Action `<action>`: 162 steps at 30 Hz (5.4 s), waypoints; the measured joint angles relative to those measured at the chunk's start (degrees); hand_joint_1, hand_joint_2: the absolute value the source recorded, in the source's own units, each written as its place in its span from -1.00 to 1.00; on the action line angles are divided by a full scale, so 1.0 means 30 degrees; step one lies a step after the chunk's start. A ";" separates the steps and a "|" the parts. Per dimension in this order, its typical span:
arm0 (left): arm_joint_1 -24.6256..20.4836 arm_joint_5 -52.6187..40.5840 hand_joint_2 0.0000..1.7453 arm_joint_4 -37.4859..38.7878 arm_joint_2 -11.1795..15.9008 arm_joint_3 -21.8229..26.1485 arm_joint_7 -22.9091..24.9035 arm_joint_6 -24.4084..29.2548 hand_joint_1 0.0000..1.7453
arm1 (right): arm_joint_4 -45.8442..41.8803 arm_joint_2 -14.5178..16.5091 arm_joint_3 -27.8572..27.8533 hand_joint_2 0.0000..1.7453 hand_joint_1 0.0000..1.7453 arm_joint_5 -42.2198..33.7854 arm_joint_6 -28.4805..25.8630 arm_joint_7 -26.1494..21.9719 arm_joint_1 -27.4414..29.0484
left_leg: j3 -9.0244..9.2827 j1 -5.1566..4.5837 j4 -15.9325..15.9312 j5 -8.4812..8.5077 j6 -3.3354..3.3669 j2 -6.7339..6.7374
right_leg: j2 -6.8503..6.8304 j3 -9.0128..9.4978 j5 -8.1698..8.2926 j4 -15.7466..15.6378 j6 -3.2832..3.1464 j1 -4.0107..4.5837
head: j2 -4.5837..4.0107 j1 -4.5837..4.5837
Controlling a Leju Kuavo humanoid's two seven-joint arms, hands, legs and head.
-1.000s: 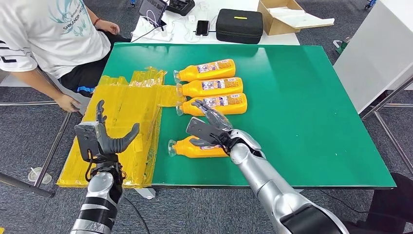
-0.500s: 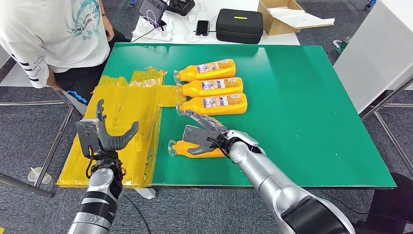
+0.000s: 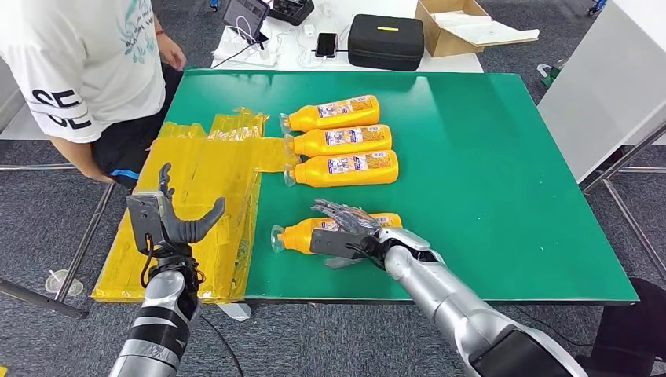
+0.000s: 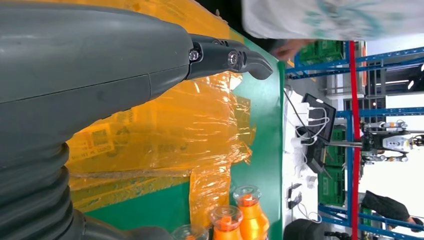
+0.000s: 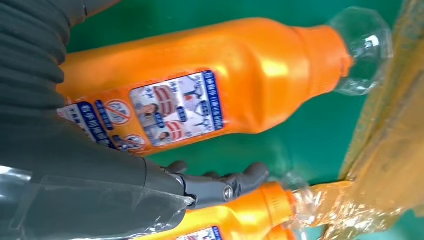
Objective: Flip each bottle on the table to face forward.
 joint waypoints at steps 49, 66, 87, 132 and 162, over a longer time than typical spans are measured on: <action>0.0465 -0.0137 1.00 0.0304 0.0000 0.0288 0.0372 -0.0364 -1.00 | -0.0499 -0.1930 0.1785 1.00 0.76 0.2789 -0.0497 0.2763 -0.0186 | 0.0043 -0.0004 0.0001 0.0001 0.0001 -0.0004 | -0.0001 0.0045 0.0006 -0.0002 0.0009 -0.0005 | 0.0000 0.0000; 0.0465 0.0031 1.00 0.0568 0.0000 0.0302 0.0372 -0.0379 -1.00 | -0.0811 -0.2583 0.1998 1.00 1.00 0.1251 -0.0399 0.2308 -0.0128 | 0.0081 -0.0005 0.0002 0.0001 0.0001 -0.0006 | -0.0001 0.0079 0.0006 -0.0004 0.0009 -0.0006 | 0.0000 0.0000; 0.1827 0.4896 1.00 -0.2140 0.0035 -0.1087 0.2229 -0.7344 -1.00 | -1.0201 0.1063 -0.6735 1.00 1.00 0.0505 -1.4316 -0.5155 0.7796 | -0.0026 0.0009 -0.0007 -0.0012 0.0002 -0.0016 | -0.0010 -0.0014 -0.0003 -0.0003 0.0003 0.0010 | 0.0000 0.0002; 0.0606 0.8816 1.00 -0.1177 0.0444 -0.5213 0.2905 -1.3535 -1.00 | -0.3940 0.5542 -0.4459 1.00 1.00 0.0189 -1.5157 -0.7736 0.6567 | -0.0023 0.0009 -0.0007 0.0002 -0.0002 -0.0005 | -0.0005 -0.0018 0.0004 -0.0001 0.0009 0.0008 | 0.0000 0.0000; 0.0576 0.9253 1.00 -0.0711 0.0709 -0.5457 0.2752 -1.4500 -0.25 | -0.1541 0.5888 -0.4022 1.00 1.00 -0.0632 -1.5103 -0.7816 0.5910 | -0.0024 0.0009 -0.0006 0.0002 -0.0002 -0.0006 | -0.0005 -0.0019 0.0004 -0.0001 0.0009 0.0007 | 0.0000 0.0002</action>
